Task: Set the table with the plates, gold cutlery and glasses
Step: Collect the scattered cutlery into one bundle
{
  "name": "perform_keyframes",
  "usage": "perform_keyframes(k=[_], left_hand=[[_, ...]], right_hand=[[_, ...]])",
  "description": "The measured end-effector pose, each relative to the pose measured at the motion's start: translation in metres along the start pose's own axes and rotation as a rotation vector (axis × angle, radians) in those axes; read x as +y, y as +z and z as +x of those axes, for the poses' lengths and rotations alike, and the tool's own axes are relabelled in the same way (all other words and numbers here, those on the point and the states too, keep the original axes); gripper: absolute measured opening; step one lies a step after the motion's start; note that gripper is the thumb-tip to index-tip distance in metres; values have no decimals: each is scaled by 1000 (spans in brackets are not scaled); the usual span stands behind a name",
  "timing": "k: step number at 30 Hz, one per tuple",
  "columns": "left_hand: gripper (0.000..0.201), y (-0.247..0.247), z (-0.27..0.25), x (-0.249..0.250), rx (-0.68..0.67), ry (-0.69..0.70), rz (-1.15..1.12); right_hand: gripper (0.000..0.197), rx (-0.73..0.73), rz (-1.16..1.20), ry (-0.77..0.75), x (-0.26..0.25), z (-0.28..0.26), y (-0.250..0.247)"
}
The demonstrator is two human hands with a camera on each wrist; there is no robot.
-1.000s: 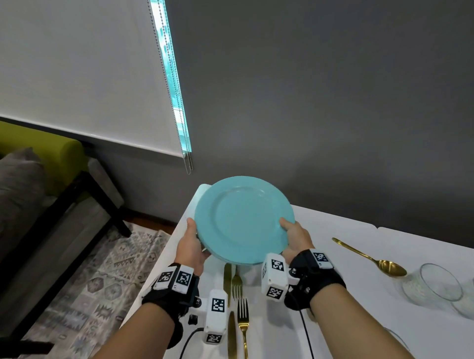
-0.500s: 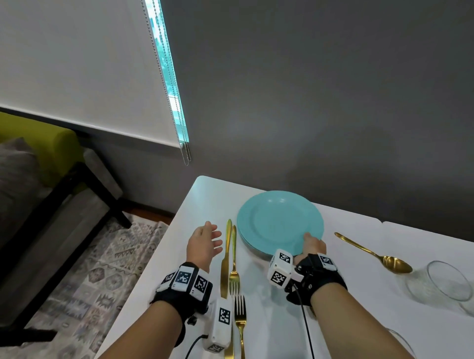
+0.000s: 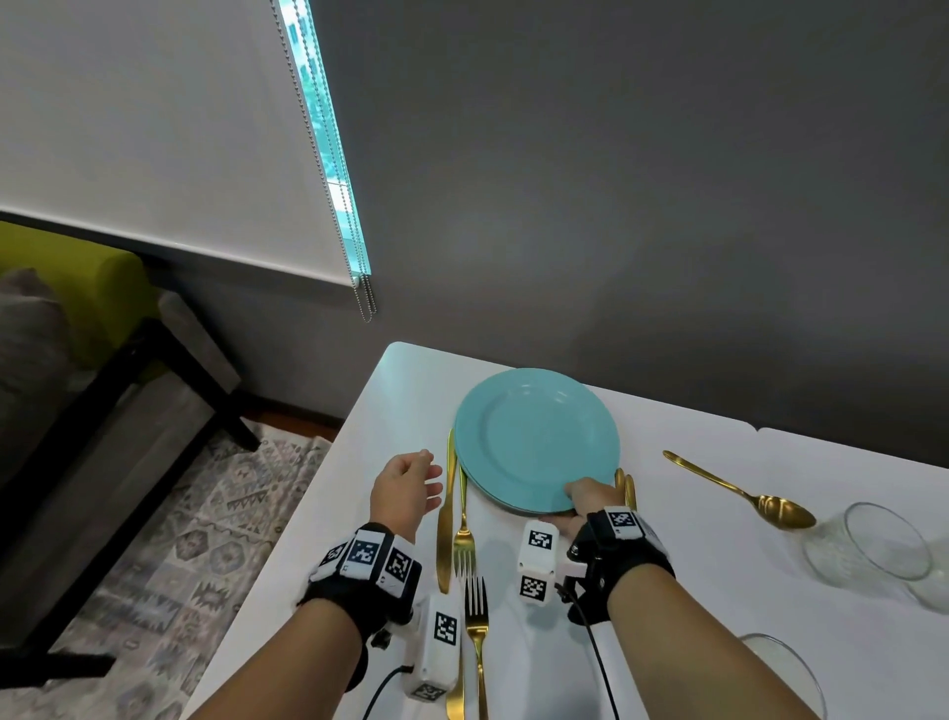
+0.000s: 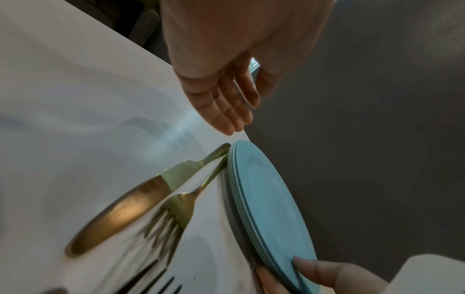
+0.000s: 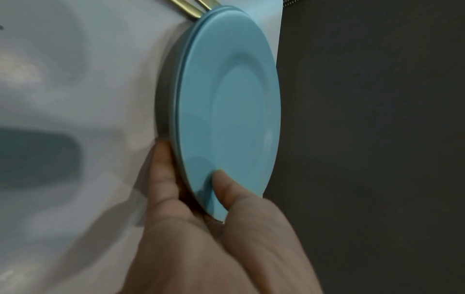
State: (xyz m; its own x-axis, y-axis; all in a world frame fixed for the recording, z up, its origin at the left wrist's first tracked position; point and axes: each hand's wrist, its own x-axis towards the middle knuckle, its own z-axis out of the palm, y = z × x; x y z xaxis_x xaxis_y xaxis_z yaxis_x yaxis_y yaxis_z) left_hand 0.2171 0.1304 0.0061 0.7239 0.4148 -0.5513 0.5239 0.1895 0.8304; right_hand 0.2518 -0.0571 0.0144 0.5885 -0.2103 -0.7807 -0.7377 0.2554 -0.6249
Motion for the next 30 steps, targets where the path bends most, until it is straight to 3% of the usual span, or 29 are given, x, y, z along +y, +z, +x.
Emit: perform_keyframes(k=[1,3,5,10,16,21,25,27,30], left_hand=[[18,0,0,-1,1,0,6],[18,1,-1,-2,4,-1,18],[18,1,-2,-3,7,1,29],[16,-4,-2,-3,17,21,50],[15,-15,2,-7,34,64,91],[15,-30,1,-16,35,85,145],[14,-42,0,-21,36,95,188],[12,-45,-1,-23,36,115,221],[10,-46,-3,-26,4,159,311]], right_hand=[[37,-29,-132,21,4,4,-1],[38,-6,-93,51,10,17,-6],[45,17,-197,16,10,12,-2],[47,309,-526,-261,23,-6,16],[24,-18,-1272,-431,55,-20,53],[26,-51,-1401,-459,57,-12,79],[15,-6,-1437,-472,57,-6,85],[28,13,-1398,-430,58,-6,81],[30,8,-1360,-363,60,-7,71]])
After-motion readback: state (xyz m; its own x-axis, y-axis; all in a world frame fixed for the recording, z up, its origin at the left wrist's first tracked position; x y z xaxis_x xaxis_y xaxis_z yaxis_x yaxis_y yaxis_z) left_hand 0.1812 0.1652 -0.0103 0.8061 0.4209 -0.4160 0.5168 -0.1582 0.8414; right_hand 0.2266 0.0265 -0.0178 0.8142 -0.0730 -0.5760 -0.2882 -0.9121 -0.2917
